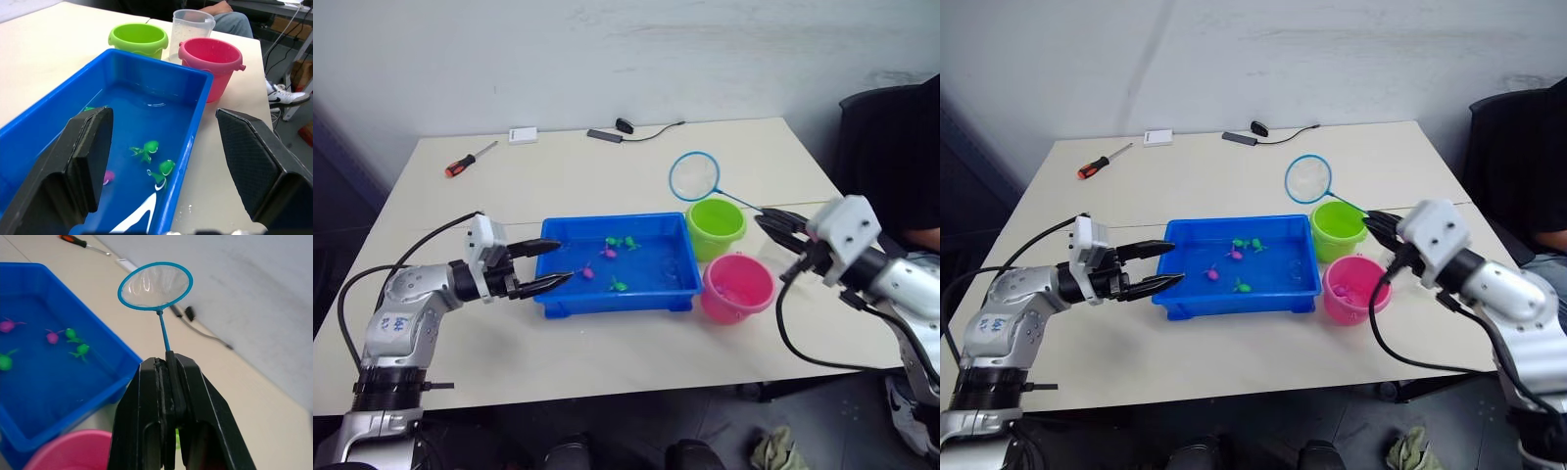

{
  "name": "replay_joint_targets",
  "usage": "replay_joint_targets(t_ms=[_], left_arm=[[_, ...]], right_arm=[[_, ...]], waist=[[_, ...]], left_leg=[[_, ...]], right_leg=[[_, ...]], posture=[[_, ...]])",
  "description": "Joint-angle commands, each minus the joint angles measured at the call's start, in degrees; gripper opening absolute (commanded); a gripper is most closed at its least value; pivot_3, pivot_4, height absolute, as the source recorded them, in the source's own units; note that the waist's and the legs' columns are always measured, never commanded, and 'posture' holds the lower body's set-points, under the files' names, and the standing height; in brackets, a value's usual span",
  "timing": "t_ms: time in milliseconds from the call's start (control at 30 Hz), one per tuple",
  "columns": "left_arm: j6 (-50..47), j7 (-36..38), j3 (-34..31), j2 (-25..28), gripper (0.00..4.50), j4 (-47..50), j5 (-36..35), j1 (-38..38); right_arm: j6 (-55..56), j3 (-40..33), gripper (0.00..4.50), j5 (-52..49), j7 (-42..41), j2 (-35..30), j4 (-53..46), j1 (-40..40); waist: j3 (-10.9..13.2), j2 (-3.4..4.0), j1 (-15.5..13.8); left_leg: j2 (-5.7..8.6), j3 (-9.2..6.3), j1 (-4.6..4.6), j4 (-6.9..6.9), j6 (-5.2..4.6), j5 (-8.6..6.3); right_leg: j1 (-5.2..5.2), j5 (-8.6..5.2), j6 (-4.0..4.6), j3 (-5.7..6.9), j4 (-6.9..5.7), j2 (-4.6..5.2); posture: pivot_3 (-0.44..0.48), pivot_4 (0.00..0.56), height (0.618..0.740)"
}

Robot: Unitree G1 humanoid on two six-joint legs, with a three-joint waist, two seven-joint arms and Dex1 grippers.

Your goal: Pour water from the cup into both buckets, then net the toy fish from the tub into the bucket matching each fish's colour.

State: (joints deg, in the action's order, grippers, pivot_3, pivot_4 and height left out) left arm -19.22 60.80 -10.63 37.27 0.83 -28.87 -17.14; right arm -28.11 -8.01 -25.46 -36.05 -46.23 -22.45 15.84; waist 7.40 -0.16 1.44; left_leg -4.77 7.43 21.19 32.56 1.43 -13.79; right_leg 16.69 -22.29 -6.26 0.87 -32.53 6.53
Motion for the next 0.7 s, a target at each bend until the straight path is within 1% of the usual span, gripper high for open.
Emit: replay_joint_targets(t_ms=[33, 133, 267, 367, 467, 533, 700], left_arm=[[-0.82, -1.65, -2.87, 1.03, 3.67, 3.42, -1.79, 1.18], [-1.94, -3.61, -3.67, 1.17, 3.67, 4.99, -1.57, 3.24], [-4.52, -7.43, -4.16, 1.34, 3.67, 6.74, -0.57, 5.35], [-6.14, -11.65, -4.26, 1.59, 3.67, 8.09, 1.23, 6.9], [-6.77, -14.36, -4.16, 1.51, 3.67, 9.7, 2.21, 8.17], [-7.35, -15.44, -3.89, 1.56, 3.67, 10.71, 2.53, 8.89], [-10.21, -16.21, -3.51, 2.13, 3.67, 13.15, 1.64, 10.77]], right_arm=[[-12.05, 1.18, 0.0, -4.98, -0.47, -0.39, -0.41, 2.39], [-18.32, 1.25, 0.0, -9.02, -0.87, 0.44, -1.61, 3.78], [-24.37, 1.78, 0.0, -10.98, 0.39, 0.66, -2.59, 5.49], [-24.59, 3.57, 0.0, -9.35, -0.19, -0.58, -3.46, 6.41], [-28.36, 3.28, 0.0, -11.12, 1.29, 0.96, -3.75, 7.6], [-30.28, 4.04, 0.0, -11.51, 1.54, 1.4, -3.75, 8.3], [-32.22, 9.33, 0.0, -9.26, 1.77, 4.03, 0.36, 12.55]], waist=[[0.0, 0.01, -0.1], [-0.01, 0.03, -0.05], [-0.05, 0.09, 0.14], [-0.05, 0.11, 0.13], [-0.05, 0.09, 0.15], [-0.05, 0.08, 0.1], [-0.06, 0.1, 0.28]], left_leg=[[0.0, -0.02, 0.01, 0.0, -0.02, 0.0], [0.02, -0.08, 0.04, -0.01, -0.02, -0.03], [0.01, -0.06, 0.02, -0.05, 0.17, -0.14], [0.02, -0.07, 0.03, -0.06, 0.18, -0.14], [0.02, -0.08, 0.03, -0.06, 0.19, -0.14], [0.01, -0.07, 0.04, -0.07, 0.2, -0.15], [0.01, -0.04, 0.03, -0.13, 0.23, -0.15]], right_leg=[[0.01, 0.0, 0.01, 0.02, -0.01, 0.01], [0.01, -0.02, 0.05, 0.09, 0.0, 0.02], [0.01, -0.03, 0.05, 0.13, 0.01, 0.02], [0.02, -0.03, 0.05, 0.15, 0.02, 0.02], [0.03, -0.03, 0.06, 0.15, 0.03, 0.02], [0.03, -0.03, 0.06, 0.15, 0.04, 0.02], [0.06, -0.11, 0.22, 0.13, 0.05, 0.02]], posture=[[0.0, 0.15, 0.733], [0.0, 0.15, 0.733], [0.0, 0.15, 0.733], [0.0, 0.15, 0.733], [0.0, 0.15, 0.733], [0.0, 0.15, 0.733], [0.0, 0.15, 0.733]])
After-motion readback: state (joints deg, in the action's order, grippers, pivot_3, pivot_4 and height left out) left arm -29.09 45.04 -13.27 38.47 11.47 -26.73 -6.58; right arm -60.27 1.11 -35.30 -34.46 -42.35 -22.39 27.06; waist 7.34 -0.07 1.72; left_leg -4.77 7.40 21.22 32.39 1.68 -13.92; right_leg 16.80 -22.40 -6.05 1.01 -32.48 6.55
